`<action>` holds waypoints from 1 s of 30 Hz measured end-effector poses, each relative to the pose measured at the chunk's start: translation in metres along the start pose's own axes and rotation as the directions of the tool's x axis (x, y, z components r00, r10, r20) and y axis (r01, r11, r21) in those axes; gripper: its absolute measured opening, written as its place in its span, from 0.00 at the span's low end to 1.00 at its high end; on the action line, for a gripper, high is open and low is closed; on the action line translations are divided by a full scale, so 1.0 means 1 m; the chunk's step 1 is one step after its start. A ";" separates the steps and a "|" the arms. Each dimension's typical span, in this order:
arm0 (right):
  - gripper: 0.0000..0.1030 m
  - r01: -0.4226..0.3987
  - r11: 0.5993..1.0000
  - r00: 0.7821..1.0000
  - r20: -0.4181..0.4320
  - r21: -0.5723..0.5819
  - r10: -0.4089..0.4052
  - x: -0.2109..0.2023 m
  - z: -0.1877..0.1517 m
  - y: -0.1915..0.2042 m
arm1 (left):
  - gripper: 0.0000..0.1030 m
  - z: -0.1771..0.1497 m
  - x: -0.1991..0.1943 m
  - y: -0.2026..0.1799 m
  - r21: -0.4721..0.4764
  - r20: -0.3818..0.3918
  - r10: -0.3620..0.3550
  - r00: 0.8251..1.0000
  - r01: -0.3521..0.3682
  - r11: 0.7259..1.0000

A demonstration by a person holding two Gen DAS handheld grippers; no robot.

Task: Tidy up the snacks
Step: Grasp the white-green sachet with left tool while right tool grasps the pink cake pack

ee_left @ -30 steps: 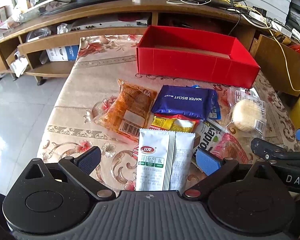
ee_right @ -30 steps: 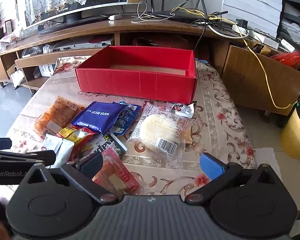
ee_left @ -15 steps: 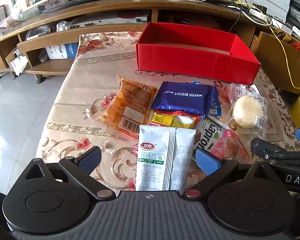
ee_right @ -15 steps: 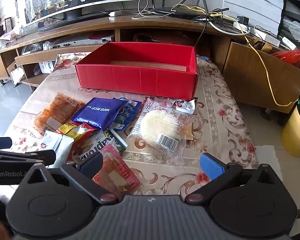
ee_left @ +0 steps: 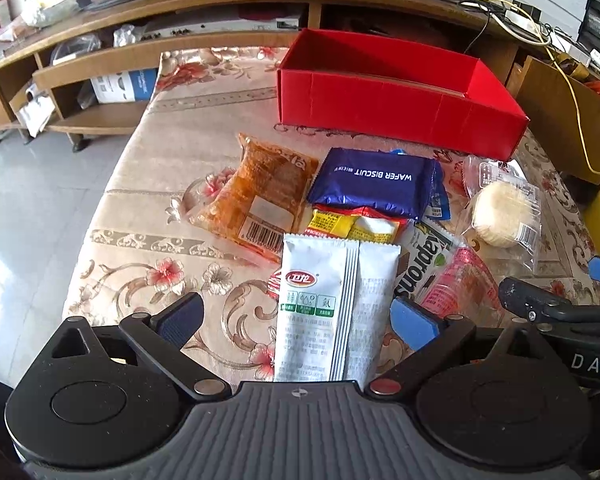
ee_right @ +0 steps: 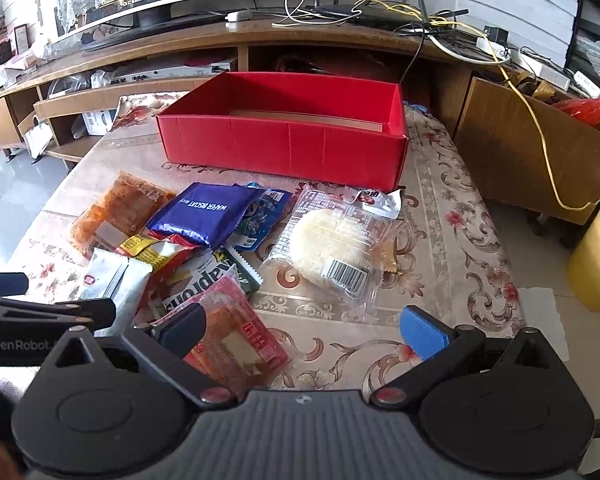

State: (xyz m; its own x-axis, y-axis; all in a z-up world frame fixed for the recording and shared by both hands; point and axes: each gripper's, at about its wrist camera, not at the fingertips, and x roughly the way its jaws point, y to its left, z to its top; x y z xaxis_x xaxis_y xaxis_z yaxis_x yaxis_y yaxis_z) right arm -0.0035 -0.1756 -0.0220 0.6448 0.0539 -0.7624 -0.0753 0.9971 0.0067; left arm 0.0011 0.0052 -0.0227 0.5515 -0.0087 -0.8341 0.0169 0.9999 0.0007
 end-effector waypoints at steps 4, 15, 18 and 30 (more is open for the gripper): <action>1.00 -0.017 1.000 1.000 -0.023 -0.001 0.017 0.005 0.001 -0.001 | 0.98 -0.001 0.004 0.000 0.000 -0.019 -0.001 1.000 0.001 1.000; 0.99 -0.034 0.999 0.999 -0.036 0.012 0.034 0.008 0.004 -0.010 | 1.00 -0.008 0.021 -0.006 0.051 -0.065 0.018 0.998 -0.015 0.999; 0.99 -0.045 0.999 0.998 -0.040 -0.013 0.044 0.009 0.003 -0.011 | 0.99 -0.010 0.028 -0.008 0.069 -0.079 0.031 0.996 -0.025 0.997; 0.99 -0.135 0.977 0.988 -0.101 -0.164 0.120 0.024 0.004 0.006 | 0.81 -0.010 0.037 0.000 0.051 -0.112 0.007 0.994 -0.001 0.999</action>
State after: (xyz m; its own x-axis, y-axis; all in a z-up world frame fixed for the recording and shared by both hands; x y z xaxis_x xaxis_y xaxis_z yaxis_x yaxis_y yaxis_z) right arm 0.0140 -0.1684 -0.0376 0.5511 0.1672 -0.8175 -0.2854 0.9584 0.0037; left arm 0.0132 0.0051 -0.0589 0.4547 -0.0003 -0.8907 0.0584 0.9979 0.0295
